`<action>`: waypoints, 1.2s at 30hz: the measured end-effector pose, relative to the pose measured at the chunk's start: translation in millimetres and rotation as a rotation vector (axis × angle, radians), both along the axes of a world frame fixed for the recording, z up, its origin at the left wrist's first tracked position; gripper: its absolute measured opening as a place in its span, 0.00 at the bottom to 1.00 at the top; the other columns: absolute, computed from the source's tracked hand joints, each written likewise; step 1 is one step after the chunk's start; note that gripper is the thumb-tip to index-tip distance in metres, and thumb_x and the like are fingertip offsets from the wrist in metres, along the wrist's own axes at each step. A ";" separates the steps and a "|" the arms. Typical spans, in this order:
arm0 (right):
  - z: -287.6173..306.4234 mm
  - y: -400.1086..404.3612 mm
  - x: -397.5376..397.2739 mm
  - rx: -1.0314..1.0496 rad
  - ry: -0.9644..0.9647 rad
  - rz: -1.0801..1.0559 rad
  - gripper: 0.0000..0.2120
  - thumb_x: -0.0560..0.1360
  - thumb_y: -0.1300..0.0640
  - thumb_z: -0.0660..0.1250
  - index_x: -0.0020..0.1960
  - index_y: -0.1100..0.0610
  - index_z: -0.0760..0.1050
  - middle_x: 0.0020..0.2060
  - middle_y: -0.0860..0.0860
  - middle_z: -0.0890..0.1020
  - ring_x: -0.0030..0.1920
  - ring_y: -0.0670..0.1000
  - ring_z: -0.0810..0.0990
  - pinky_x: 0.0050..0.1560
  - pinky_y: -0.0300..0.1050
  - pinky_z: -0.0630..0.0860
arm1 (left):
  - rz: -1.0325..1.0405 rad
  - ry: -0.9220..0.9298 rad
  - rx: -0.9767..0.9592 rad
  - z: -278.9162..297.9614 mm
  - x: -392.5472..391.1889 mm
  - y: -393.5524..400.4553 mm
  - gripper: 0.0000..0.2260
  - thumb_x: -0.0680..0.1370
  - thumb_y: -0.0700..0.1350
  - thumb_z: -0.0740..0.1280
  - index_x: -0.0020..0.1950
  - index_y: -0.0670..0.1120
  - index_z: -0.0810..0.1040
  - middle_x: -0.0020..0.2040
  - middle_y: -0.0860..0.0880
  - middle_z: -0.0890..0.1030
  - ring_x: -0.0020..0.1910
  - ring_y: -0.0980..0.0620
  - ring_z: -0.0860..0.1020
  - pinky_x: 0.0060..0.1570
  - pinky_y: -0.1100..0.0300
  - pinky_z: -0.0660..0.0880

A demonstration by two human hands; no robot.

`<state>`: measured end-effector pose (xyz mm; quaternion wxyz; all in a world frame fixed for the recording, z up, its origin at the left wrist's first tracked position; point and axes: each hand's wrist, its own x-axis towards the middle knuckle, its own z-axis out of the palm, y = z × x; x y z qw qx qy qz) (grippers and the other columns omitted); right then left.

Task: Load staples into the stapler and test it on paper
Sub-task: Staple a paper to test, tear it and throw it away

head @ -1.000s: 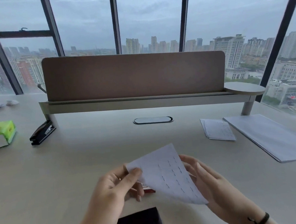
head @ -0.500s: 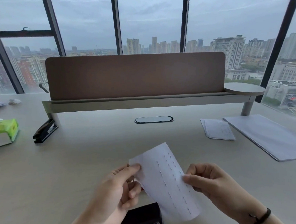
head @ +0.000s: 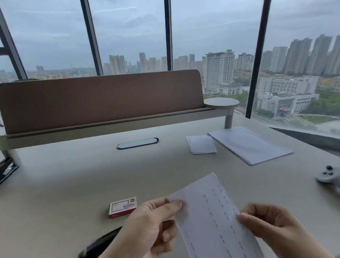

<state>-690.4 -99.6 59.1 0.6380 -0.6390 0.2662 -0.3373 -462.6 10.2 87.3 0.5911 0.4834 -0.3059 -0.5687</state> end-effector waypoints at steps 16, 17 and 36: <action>-88.7 75.8 -267.7 0.204 0.042 -0.799 0.27 0.56 0.39 0.82 0.35 0.63 0.82 0.30 0.57 0.79 0.33 0.53 0.74 0.36 0.44 0.73 | -0.544 -0.111 0.152 -84.3 -278.8 -64.0 0.10 0.81 0.35 0.63 0.55 0.42 0.83 0.51 0.39 0.86 0.43 0.43 0.85 0.42 0.48 0.82; -96.8 81.3 -280.6 0.237 0.039 -0.845 0.21 0.62 0.44 0.81 0.34 0.63 0.82 0.30 0.57 0.79 0.33 0.54 0.74 0.36 0.45 0.73 | -0.570 -0.151 0.163 -91.4 -293.2 -65.7 0.10 0.81 0.35 0.63 0.56 0.42 0.83 0.51 0.40 0.86 0.42 0.44 0.85 0.41 0.48 0.82; -320.0 85.3 -354.3 1.031 0.103 -1.208 0.06 0.77 0.69 0.65 0.44 0.64 0.80 0.36 0.58 0.81 0.30 0.52 0.78 0.29 0.42 0.77 | -0.826 -0.548 0.625 -322.4 -448.9 -139.2 0.03 0.77 0.31 0.67 0.47 0.35 0.80 0.44 0.39 0.84 0.39 0.43 0.84 0.31 0.49 0.83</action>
